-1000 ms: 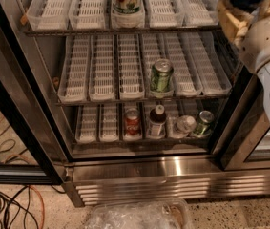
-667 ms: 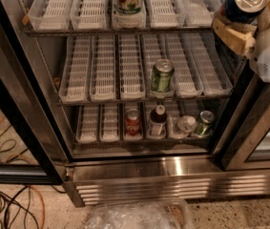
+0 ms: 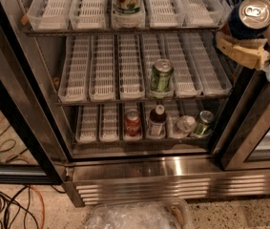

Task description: Pick pepsi can from top shelf of fridge

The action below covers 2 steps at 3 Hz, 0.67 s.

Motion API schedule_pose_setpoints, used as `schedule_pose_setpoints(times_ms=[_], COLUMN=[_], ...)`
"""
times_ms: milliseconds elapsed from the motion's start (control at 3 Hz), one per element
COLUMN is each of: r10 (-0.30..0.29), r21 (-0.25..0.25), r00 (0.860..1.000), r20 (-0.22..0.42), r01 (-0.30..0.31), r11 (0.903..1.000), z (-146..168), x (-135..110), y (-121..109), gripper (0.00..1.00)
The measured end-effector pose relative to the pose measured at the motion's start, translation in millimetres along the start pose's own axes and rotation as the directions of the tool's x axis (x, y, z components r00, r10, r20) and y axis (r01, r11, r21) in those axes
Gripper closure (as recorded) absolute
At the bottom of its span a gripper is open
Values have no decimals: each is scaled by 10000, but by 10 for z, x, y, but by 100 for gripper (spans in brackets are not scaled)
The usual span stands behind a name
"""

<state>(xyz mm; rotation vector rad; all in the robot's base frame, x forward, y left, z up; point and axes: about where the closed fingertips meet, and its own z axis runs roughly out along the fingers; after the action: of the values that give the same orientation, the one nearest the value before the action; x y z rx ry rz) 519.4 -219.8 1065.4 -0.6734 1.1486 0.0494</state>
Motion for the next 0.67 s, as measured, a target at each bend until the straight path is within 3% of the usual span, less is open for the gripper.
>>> schedule_pose_setpoints(times_ms=[333, 667], r10=[0, -101], r21=[-10, -845], r00=[10000, 9996], r20=[5, 273], r01=[0, 124], r11=[10000, 9963], z=[4, 87], x=[-3, -131], y=[3, 215], gripper=[100, 100])
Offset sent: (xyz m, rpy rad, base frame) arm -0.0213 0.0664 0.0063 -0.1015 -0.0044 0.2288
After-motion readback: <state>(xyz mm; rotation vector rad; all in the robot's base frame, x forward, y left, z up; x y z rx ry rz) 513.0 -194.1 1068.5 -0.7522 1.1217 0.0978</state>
